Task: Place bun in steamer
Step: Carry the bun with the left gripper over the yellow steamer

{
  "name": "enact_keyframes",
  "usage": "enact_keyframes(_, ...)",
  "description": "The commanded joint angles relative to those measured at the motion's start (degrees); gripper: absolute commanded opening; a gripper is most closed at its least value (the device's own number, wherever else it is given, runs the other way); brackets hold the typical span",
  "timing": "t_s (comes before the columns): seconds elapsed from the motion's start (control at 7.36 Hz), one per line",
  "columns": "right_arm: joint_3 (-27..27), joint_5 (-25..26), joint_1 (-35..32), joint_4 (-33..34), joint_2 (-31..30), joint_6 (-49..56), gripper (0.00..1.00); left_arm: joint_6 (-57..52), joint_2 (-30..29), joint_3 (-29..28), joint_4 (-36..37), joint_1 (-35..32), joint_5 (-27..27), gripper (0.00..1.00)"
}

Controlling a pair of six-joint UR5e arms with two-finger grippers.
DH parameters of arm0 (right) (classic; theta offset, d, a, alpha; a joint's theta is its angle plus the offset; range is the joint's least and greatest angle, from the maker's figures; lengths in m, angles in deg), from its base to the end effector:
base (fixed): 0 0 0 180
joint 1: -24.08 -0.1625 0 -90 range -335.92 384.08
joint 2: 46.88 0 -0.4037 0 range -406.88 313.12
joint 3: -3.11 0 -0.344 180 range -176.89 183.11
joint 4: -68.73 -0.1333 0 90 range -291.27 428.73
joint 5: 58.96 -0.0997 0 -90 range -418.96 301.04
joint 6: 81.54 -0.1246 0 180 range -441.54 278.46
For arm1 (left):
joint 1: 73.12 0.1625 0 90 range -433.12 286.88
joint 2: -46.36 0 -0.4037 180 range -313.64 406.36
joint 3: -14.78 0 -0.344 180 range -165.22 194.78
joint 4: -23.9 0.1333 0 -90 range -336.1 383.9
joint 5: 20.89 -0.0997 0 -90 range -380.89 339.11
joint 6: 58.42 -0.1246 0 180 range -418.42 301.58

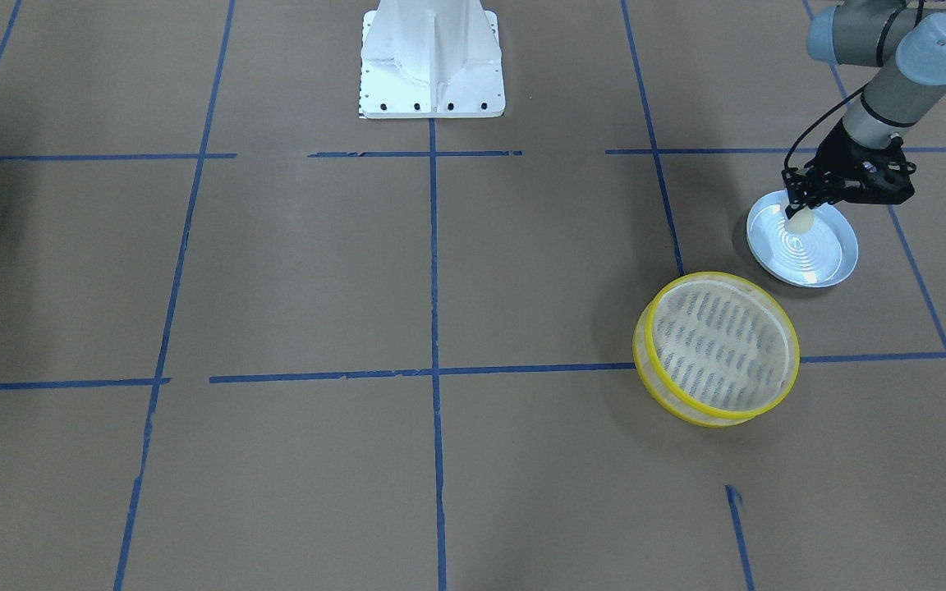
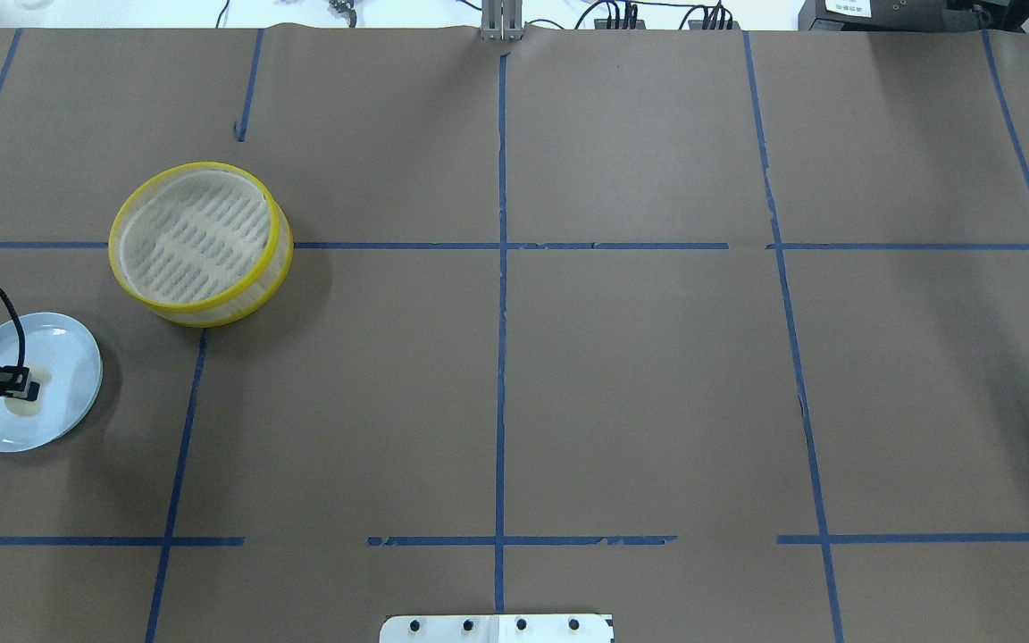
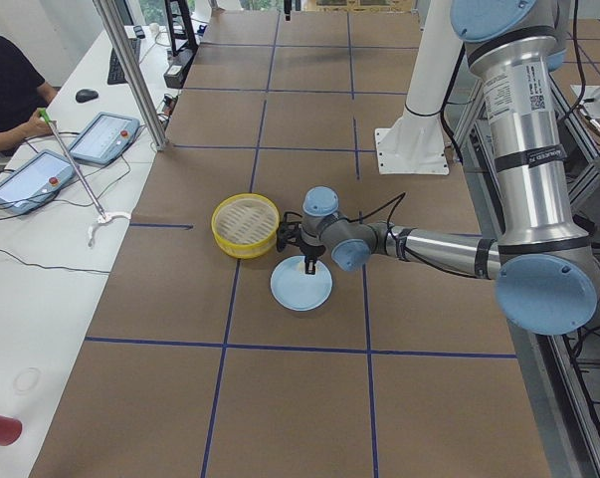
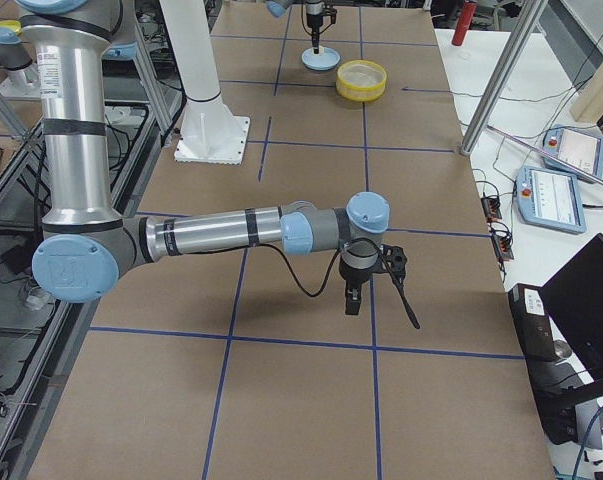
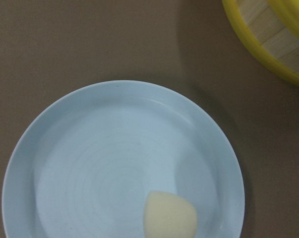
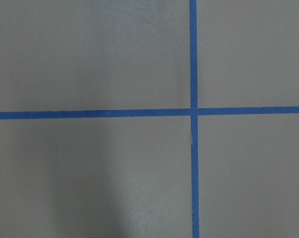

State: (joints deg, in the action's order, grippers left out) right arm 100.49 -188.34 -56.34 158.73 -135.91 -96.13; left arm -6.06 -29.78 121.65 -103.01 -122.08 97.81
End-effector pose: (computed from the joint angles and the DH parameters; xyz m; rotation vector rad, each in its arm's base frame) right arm -0.0230 -0.4624 0.5970 -0.0068 -0.7001 0.0338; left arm 0.2029 -0.3450 0.5562 0.1179 0.8245 -0.0116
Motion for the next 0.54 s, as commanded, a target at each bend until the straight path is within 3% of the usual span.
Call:
enact_keyframes(0.0,0.0,0.0,0.0,0.0,0.0,0.0,1.00,-5.8,-0.7,5.8,11.5,-4.3,0.8,0.21)
enact_keyframes(0.14,0.0,0.0,0.0,0.0,0.0,0.0,1.00,-10.9,-5.2,8.1,21.5,-8.3,0.8,0.21)
enact_keyframes(0.41,0.0,0.0,0.0,0.0,0.0,0.0,1.00,-17.7,-21.6,7.6,42.6,-14.0,0.7,0.22)
